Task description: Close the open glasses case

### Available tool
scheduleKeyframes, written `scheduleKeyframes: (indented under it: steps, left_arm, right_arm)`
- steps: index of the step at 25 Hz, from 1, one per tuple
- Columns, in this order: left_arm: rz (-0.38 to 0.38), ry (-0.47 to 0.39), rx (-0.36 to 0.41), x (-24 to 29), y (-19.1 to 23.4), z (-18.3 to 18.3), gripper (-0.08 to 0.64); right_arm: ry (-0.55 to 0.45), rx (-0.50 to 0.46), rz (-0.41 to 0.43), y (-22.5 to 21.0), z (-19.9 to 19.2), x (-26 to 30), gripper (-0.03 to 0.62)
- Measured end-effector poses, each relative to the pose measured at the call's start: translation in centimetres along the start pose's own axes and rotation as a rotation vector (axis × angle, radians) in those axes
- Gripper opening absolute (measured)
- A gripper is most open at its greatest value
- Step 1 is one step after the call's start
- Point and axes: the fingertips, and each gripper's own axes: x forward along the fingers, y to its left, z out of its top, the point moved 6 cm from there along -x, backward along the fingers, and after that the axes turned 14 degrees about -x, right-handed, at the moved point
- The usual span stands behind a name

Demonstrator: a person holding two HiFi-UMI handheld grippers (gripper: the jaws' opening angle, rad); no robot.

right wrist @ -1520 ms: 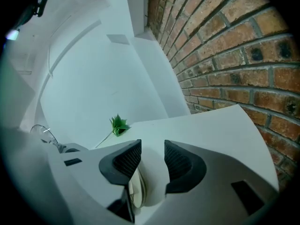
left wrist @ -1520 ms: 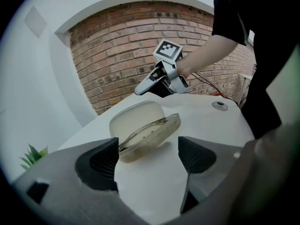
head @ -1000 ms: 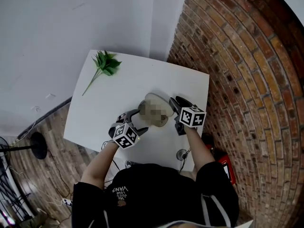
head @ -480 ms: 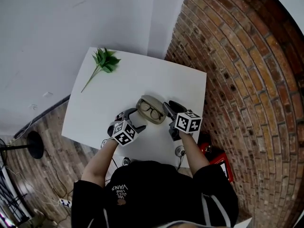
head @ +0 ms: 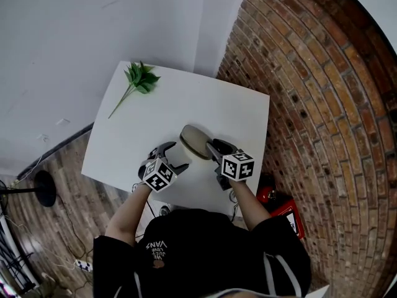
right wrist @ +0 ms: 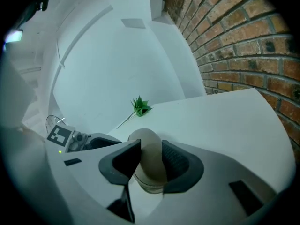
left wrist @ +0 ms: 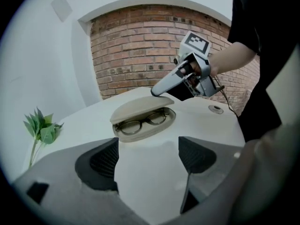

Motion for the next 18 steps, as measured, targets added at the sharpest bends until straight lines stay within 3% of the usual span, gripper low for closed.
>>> scheduleKeyframes:
  steps: [6,12,18]
  left_arm:
    - [-0.016,-0.034,0.057,-0.7,-0.4,1.7,0.410]
    - [-0.041,-0.006,0.122,0.3,-1.1,2.4,0.420]
    - [-0.054,0.029,0.125,1.1,-1.3,2.3,0.425]
  right_arm:
    - [0.018,-0.076,-0.006,1.3,-0.6,0.0,0.141]
    - [0.026,-0.087,-0.009,1.6,-1.0,-0.1,0.141]
    - [0.057,-0.137,-0.016,1.9,-1.4,0.0,0.141]
